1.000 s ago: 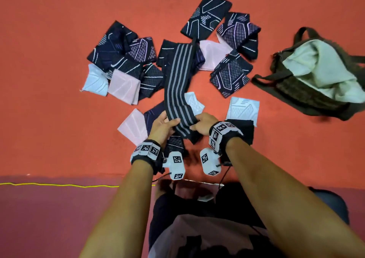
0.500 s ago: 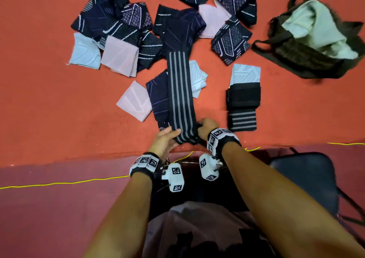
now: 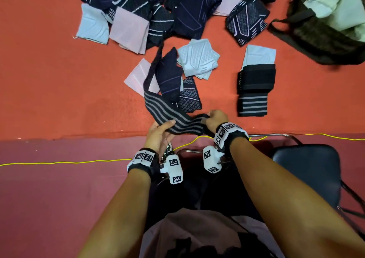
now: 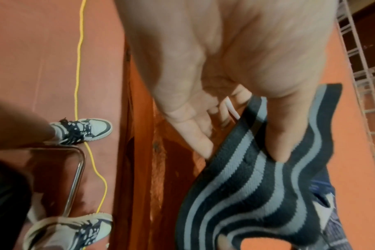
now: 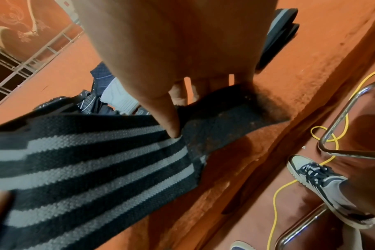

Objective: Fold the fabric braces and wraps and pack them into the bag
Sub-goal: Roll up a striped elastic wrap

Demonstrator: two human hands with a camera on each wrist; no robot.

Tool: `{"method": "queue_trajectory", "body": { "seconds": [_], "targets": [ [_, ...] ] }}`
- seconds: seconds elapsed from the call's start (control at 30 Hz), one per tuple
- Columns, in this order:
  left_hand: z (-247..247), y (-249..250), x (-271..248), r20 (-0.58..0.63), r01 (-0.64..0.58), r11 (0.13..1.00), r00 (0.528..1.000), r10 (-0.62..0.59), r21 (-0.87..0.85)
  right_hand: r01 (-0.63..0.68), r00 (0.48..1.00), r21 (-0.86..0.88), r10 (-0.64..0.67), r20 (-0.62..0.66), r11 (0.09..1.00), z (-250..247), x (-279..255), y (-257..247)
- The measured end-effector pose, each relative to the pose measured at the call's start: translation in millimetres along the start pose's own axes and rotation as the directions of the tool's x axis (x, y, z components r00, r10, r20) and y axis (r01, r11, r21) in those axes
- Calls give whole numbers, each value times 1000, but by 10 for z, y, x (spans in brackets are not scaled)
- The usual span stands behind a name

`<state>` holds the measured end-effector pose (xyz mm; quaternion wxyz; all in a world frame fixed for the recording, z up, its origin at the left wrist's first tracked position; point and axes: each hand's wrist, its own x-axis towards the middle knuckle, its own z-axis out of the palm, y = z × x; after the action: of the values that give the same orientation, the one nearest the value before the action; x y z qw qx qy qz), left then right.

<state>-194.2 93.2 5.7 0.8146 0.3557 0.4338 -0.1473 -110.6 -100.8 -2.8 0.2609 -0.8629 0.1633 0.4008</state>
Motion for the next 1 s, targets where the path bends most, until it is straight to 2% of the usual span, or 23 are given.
{"method": "queue_trajectory", "body": {
  "seconds": [0.1, 0.2, 0.3, 0.4, 0.5, 0.63, 0.73, 0.9, 1.0],
  "targets": [
    [57, -80, 29, -19, -9, 988, 1000, 6, -153, 8, 1000, -17, -7, 19, 1000, -144, 70, 196],
    [112, -106, 55, -47, -17, 970, 999, 6, -244, 0, 1000, -17, -1, -31, 1000, -312, 98, 352],
    [153, -157, 121, -138, -33, 993, 990, 17, -111, -18, 998, -6, 17, -61, 1000, -481, 168, 482],
    [160, -239, 212, -282, 16, 997, 959, 6, 74, -11, 997, 16, 13, -76, 1000, -601, 249, 575],
    [143, -303, 287, -369, 62, 986, 930, -2, 152, -9, 993, 67, 17, -118, 998, -679, 305, 688],
    [145, -404, 278, -296, 111, 962, 955, -33, 248, -44, 972, 130, 72, -224, 990, -722, 330, 802],
    [196, -473, 238, -252, 122, 961, 966, -58, 249, -23, 966, 188, 70, -247, 982, -716, 293, 814],
    [363, -575, 206, -202, 94, 976, 978, -53, 198, 89, 927, 12, -79, -368, 996, -626, 159, 689],
    [473, -629, 222, -159, 111, 975, 984, -81, 192, 157, 888, -5, -143, -436, 988, -558, 46, 587]
  ]
}}
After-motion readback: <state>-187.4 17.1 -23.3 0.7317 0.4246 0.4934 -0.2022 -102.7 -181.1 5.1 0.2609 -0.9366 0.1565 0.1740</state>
